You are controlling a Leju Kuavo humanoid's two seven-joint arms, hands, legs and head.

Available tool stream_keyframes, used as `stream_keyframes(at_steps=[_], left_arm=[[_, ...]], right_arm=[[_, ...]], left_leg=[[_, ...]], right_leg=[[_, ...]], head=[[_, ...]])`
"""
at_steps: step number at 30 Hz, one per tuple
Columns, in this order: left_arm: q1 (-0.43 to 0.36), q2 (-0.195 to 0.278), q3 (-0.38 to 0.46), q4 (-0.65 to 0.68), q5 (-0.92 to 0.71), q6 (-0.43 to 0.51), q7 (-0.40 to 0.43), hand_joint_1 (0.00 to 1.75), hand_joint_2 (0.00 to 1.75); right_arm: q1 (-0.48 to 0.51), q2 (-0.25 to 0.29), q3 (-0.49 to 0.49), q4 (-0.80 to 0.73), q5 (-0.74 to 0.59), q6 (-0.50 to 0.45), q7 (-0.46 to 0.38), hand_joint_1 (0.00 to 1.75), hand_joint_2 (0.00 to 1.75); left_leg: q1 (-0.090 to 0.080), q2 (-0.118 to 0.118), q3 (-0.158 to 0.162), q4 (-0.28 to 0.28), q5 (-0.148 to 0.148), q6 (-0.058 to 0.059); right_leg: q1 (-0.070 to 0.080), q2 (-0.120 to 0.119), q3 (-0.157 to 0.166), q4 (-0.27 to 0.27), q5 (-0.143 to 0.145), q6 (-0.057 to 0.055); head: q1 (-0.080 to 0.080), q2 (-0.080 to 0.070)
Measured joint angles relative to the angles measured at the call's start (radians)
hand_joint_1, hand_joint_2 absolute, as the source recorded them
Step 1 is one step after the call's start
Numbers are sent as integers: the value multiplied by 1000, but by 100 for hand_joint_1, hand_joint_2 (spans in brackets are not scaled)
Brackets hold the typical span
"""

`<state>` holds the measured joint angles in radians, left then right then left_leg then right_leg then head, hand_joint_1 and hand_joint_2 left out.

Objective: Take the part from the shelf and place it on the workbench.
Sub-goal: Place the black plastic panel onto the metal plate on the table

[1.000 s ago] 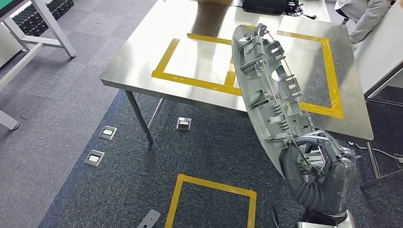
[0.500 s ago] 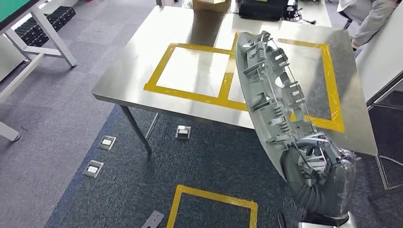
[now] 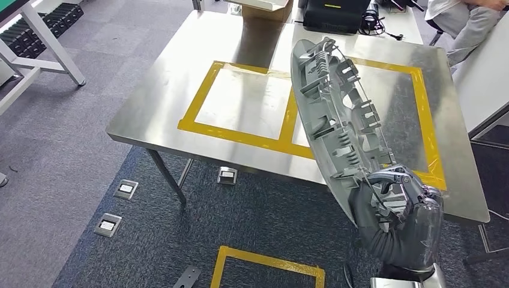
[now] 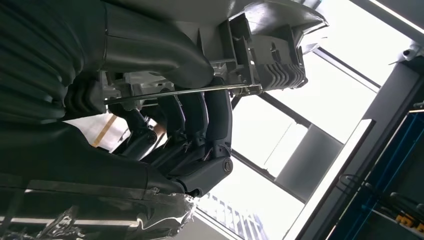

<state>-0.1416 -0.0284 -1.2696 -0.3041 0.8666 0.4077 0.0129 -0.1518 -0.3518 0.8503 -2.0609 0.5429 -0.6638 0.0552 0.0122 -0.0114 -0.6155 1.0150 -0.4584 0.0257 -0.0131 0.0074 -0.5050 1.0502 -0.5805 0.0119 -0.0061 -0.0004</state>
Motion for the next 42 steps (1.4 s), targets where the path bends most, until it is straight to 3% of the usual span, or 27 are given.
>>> stream_keyframes(at_steps=[3, 4, 5, 8, 9, 10, 12, 15, 28, 37, 42], left_arm=[[2, -1, 0, 0, -3, 0, -2, 0, 175], [6, -1, 0, 0, -6, 2, -3, 0, 175], [9, -1, 0, 0, -10, 3, -3, 0, 175], [14, -2, 0, 1, -12, 3, -3, 0, 175], [14, -3, 0, 1, -12, 1, -4, 0, 175], [13, -4, 0, 1, -11, 0, -6, 0, 175], [13, -5, 0, 1, -12, -4, -11, 0, 175], [14, -4, 0, 1, -14, -8, -19, 0, 175], [15, 2, 0, 2, -18, -10, -27, 0, 175], [3, 2, 0, 2, -18, -10, -27, 0, 175], [0, 2, 0, 2, -25, -11, -28, 0, 175]], right_arm=[[-2, 0, 0, 1, 0, 0, -1, 175, 175], [-2, -1, 0, 3, 0, 0, -1, 175, 175], [-2, -1, 0, 4, 0, 0, 0, 175, 175], [-1, -2, 0, 8, 0, 0, 0, 175, 175], [-1, -2, -1, 8, 0, 0, 0, 175, 175], [-2, -2, -1, 8, 0, 0, 1, 175, 175], [-2, -2, -2, 9, -1, 1, 3, 175, 175], [1, -3, -3, 15, -1, 1, 8, 175, 175], [6, -5, -7, 38, -12, 9, 23, 175, 175], [5, -5, -7, 37, -15, 15, 29, 175, 175], [-10, -5, -7, 41, -45, 70, 65, 175, 175]], left_leg=[[0, -1, 18, -2, -17, 9], [-2, -3, 28, -2, -25, 10], [-3, -5, 38, -3, -33, 10], [-6, -11, 66, -4, -54, 7], [-6, -12, 68, -6, -58, 3], [-4, -12, 67, -8, -59, -2], [-3, -10, 62, -9, -61, -9], [-5, -9, 59, -10, -59, -10], [-6, -8, 67, -23, -48, -22], [-9, -8, 73, -23, -46, -22], [-10, -8, 73, -23, -46, -22]], right_leg=[[-1, -2, -117, 170, -69, 5], [-1, -2, -142, 194, -77, 4], [0, -2, -154, 185, -60, 1], [8, -2, -142, 40, 88, -19], [13, -2, -134, -2, 116, -25], [18, -2, -130, -24, 126, -30], [22, 1, -125, -41, 125, -28], [18, 6, -132, -42, 128, -23], [18, 2, -128, -41, 130, -38], [16, 2, -121, -43, 133, -35], [15, 2, -121, -43, 133, -35]], head=[[7, 0], [7, 0], [8, 0], [9, 0], [9, 0], [11, 0], [14, 0], [13, 0], [10, 0], [10, 0], [10, 0]])
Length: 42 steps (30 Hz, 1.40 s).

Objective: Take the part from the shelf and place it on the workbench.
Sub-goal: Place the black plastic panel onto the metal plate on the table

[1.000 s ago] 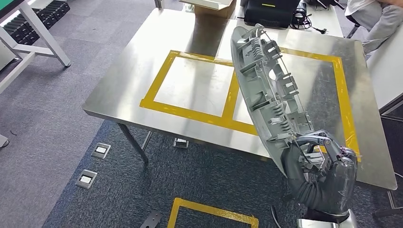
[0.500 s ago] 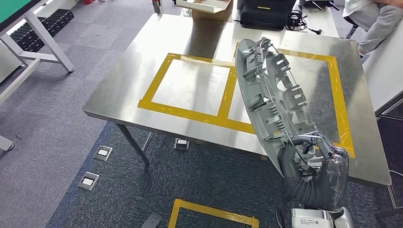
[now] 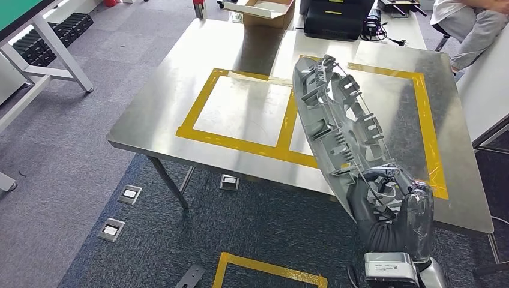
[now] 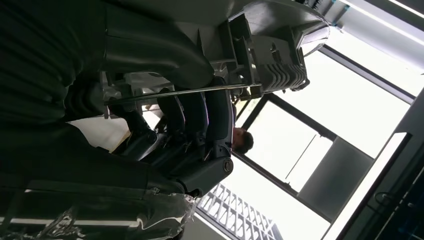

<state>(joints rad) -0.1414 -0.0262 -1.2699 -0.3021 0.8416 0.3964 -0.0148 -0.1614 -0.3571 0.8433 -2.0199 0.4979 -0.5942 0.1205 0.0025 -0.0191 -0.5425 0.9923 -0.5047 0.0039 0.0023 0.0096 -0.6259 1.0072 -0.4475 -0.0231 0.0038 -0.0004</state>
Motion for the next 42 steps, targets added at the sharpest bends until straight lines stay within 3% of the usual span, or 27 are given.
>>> stream_keyframes(at_steps=[13, 35, 42], left_arm=[[-35, -17, -1, 0, -63, -36, 40, 0, 175], [-33, -44, -1, 5, -84, -37, 41, 0, 175], [-39, -49, -1, 8, -108, -51, 57, 0, 175]], right_arm=[[-211, 2, 41, 159, -139, 301, 204, 175, 175], [-403, 14, 136, 393, -141, 394, 381, 175, 175], [-445, 14, 165, 451, -139, 429, 403, 175, 175]], left_leg=[[0, 0, 0, 0, 1, 2], [-1, 0, 0, 0, 1, 2], [-1, 0, 1, 0, 1, 2]], right_leg=[[0, -1, 0, 0, 1, 1], [-1, -1, 2, -1, 2, 3], [-1, -1, 2, -1, 2, 3]], head=[[0, 0], [0, 0], [0, 0]])
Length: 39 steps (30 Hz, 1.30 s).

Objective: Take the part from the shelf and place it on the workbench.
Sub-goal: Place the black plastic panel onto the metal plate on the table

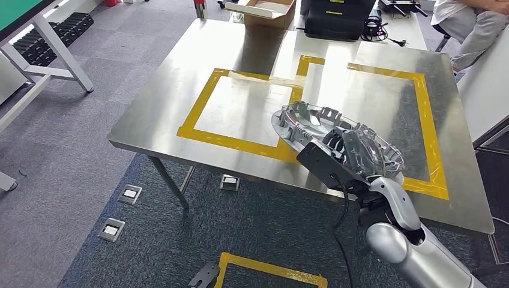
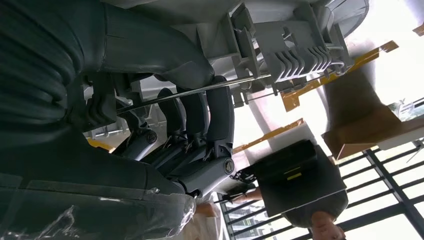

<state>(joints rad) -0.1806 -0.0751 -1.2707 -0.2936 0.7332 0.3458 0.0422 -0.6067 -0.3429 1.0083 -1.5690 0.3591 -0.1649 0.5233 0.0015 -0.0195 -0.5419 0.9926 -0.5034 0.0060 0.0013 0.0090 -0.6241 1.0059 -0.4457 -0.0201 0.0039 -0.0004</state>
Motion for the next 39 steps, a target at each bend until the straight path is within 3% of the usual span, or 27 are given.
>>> stream_keyframes(at_steps=[11, 17, 23, 29, 39], left_arm=[[-9, -1, 0, 4, -22, -13, 13, 0, 175], [-16, -3, -1, 6, -50, -28, 33, 0, 175], [-17, -3, -1, 6, -54, -28, 35, 0, 175], [-20, -6, -2, 11, -85, -33, 63, 0, 175], [-25, -8, -2, 11, -100, -35, 70, 0, 175]], right_arm=[[-41, 5, 22, 58, 12, 4, -1, 175, 175], [-116, 41, 45, 127, 18, 51, 17, 175, 175], [-130, 50, 50, 144, 17, 58, 18, 175, 175], [-199, 112, 91, 277, -30, 107, 42, 175, 175], [-241, 161, 118, 402, -47, 117, 37, 175, 175]], left_leg=[[0, 0, 0, 0, 0, 0], [0, 0, 1, 0, 1, 1], [0, 0, 1, 0, 1, 1], [0, 0, 0, 0, 1, 1], [0, 0, 1, 0, 1, 1]], right_leg=[[0, 0, 1, 0, 0, 0], [0, 0, 1, 0, 0, 0], [0, 0, 1, 0, 0, 0], [0, 0, 1, 0, 0, 0], [0, 0, 1, 0, 0, 0]], head=[[0, 0], [0, 0], [0, 0], [0, 0], [0, 0]])
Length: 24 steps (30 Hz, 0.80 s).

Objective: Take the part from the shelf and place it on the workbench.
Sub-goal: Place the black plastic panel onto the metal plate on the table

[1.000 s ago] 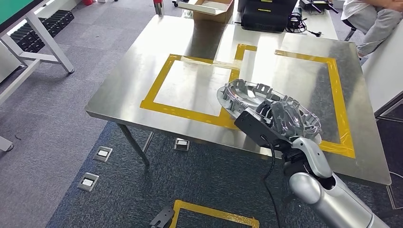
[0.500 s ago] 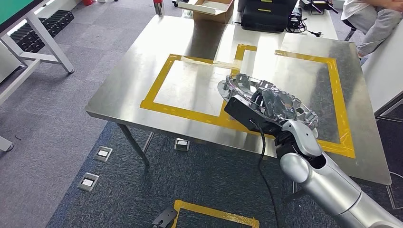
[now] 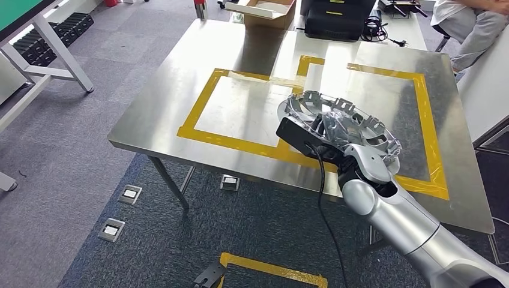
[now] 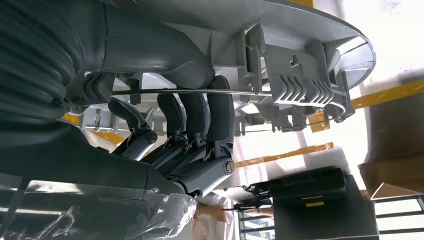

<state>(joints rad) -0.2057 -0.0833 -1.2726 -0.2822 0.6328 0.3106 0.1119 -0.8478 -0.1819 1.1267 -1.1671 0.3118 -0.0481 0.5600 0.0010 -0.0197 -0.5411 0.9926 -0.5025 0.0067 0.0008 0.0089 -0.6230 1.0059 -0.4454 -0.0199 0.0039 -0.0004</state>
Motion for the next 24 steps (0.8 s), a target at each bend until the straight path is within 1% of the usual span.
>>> stream_keyframes(at_steps=[6, 14, 18, 24], left_arm=[[0, 0, 0, 1, -8, -4, 6, 0, 175], [0, 0, 0, 3, -14, -5, 15, 0, 175], [0, 0, 0, 3, -13, -8, 15, 0, 175], [2, 0, 0, 3, -11, -25, 23, 0, 175]], right_arm=[[-12, 17, 24, 62, 15, 22, 7, 175, 175], [-16, 29, 45, 117, 19, 20, 8, 175, 175], [-18, 35, 51, 137, 20, 22, 11, 0, 0], [-18, 42, 52, 170, 19, 22, 10, 0, 0]], left_leg=[[0, 0, 0, 0, 0, 0], [0, 0, 0, 0, 0, 0], [0, 0, 0, 0, 0, 0], [0, 0, 0, 0, 0, 0]], right_leg=[[0, 0, 0, 0, 0, 0], [0, 0, 0, 0, 0, 0], [0, 0, 0, 0, 0, 0], [0, 0, 0, 0, 0, 0]], head=[[0, 0], [0, 0], [0, 0], [0, 0]])
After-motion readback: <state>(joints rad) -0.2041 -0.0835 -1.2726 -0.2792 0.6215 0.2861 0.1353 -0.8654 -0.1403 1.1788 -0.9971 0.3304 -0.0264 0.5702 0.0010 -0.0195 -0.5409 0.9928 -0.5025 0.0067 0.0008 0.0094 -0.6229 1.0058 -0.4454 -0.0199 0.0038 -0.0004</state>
